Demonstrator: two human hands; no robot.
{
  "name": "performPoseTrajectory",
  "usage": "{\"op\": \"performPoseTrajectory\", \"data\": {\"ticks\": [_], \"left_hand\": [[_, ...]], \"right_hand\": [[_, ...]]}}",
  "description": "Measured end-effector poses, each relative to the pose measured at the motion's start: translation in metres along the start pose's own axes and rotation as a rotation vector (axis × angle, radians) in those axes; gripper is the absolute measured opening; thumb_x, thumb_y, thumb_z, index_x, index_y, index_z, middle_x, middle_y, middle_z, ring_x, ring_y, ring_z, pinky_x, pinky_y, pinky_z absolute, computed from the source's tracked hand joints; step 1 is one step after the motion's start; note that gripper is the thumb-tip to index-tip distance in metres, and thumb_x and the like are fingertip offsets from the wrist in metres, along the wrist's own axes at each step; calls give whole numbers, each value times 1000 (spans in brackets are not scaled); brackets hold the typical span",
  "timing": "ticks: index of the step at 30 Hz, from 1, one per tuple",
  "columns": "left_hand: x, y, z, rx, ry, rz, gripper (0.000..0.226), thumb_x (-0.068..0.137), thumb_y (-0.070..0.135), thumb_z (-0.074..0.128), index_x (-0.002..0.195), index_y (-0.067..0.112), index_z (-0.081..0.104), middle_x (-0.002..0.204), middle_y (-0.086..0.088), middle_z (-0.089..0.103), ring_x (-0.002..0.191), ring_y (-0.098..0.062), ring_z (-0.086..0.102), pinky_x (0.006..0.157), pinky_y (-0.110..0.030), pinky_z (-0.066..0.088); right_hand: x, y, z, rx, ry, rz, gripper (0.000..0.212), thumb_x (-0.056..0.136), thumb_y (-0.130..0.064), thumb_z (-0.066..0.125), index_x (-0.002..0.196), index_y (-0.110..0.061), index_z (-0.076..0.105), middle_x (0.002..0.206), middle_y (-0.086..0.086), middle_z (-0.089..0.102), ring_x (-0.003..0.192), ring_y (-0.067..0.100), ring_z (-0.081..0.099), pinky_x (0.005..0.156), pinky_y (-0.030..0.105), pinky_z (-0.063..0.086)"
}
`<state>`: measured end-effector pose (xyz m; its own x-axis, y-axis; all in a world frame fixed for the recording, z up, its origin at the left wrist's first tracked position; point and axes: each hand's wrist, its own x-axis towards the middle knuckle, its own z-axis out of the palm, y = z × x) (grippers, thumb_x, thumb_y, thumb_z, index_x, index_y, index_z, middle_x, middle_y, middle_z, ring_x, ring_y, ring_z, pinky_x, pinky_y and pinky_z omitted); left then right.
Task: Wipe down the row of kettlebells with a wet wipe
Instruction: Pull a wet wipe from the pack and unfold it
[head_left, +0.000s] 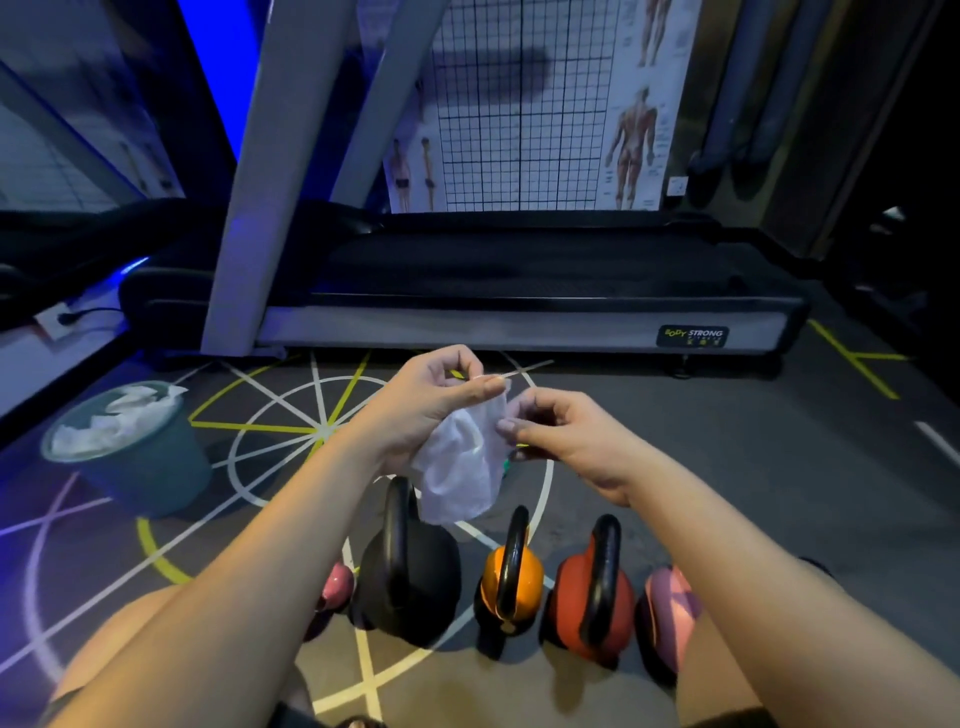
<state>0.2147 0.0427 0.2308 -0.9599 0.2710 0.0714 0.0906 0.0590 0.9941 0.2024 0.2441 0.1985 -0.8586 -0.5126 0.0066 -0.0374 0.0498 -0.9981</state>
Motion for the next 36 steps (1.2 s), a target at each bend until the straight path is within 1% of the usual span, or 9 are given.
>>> {"op": "performPoseTrajectory", "data": {"ticks": [5,11,16,18,20,24,27,29,36], "left_hand": [[-19,14,-21,194,-26,-64,37,75,22,85,96,13,57,54,1,48,45,-11,41,42,-22,32],[-42,6,-73,533,-3,-112,16,90,27,77,93,12,75,67,-7,55,58,-17,44,47,-25,34],[-46,11,-83,134,290,-80,19,101,18,60,88,6,66,74,-5,66,69,-17,61,65,-24,50],[-44,15,-81,-170,379,-87,23,105,18,52,107,-1,65,86,-13,69,74,-23,64,66,-30,54],[-39,14,-81,-180,498,-51,24,106,21,50,109,0,63,90,-14,66,74,-24,61,62,-32,52],[-34,9,-95,457,654,143,21,102,20,53,82,20,55,66,-3,52,56,-18,38,50,-30,33],[-31,11,-106,630,633,172,17,97,23,61,80,25,60,61,-7,54,55,-18,38,52,-33,33],[-27,12,-112,704,631,166,15,95,25,65,80,23,63,59,-2,52,56,-15,37,55,-32,33],[-2,-15,-151,636,432,-44,5,96,20,65,95,23,69,65,2,60,62,-18,57,67,-33,49]], "right_hand": [[10,-4,15,16,218,-63,5,101,-12,55,97,-14,57,89,10,68,87,22,67,90,42,56],[38,-20,50,-373,326,-161,4,97,-23,61,94,-23,59,60,-9,54,54,6,46,56,26,40],[67,-61,60,-587,285,-37,27,94,-42,64,88,-16,69,59,-13,56,50,5,46,50,20,37],[74,-78,63,-501,184,23,56,87,-63,63,84,-7,71,65,1,54,58,17,46,55,27,37],[78,-88,66,-345,46,69,70,72,-73,69,86,-4,74,72,6,59,65,19,50,60,31,40],[94,-83,60,-406,-121,172,41,69,-53,82,74,-14,73,70,1,63,62,14,56,55,24,41],[110,-65,46,-399,-162,234,36,77,-44,83,76,-10,71,72,5,59,62,19,52,54,27,39],[122,-55,40,-312,-182,262,38,83,-38,79,98,-3,71,87,12,62,76,25,55,61,31,45],[174,-51,46,-315,-199,309,9,93,-10,63,91,-10,72,83,8,68,69,20,63,63,29,51]]}}
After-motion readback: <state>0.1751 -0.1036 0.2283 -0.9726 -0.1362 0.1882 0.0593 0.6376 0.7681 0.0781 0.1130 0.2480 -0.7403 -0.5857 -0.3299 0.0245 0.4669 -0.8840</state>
